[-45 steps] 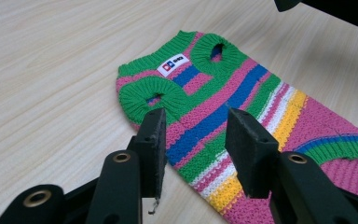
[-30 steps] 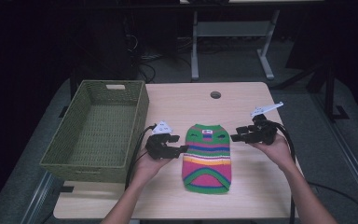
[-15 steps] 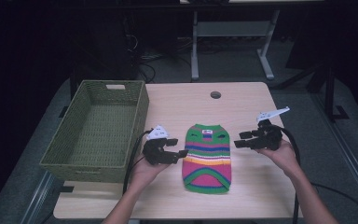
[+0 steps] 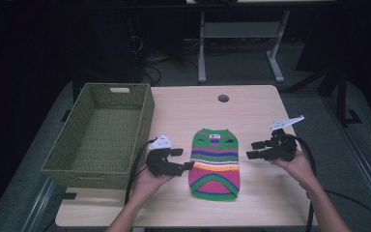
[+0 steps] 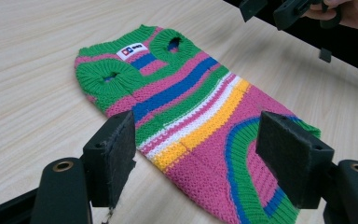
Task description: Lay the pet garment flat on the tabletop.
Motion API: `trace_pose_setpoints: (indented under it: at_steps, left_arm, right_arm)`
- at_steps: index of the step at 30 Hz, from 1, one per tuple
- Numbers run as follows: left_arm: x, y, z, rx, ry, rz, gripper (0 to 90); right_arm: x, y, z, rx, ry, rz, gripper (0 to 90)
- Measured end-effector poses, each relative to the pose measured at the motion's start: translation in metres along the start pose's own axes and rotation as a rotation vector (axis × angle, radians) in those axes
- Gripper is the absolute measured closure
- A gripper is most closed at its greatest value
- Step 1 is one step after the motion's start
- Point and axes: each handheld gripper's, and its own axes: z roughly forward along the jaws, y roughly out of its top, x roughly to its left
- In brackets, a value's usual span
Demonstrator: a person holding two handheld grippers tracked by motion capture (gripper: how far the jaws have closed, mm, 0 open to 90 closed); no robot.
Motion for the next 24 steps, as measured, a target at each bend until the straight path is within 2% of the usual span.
trace_pose_setpoints:
  at_steps: [11,24]
  left_arm:
    - [-0.001,-0.010,-0.007,-0.002,-0.004,-0.019,28.4]
    - [-0.009,-0.019,-0.012,0.012,-0.025,-0.008,27.6]
  right_arm:
    - [0.003,-0.015,-0.004,-0.003,0.004,-0.001,34.4]
    - [0.009,-0.038,-0.012,-0.010,0.022,0.012,33.3]
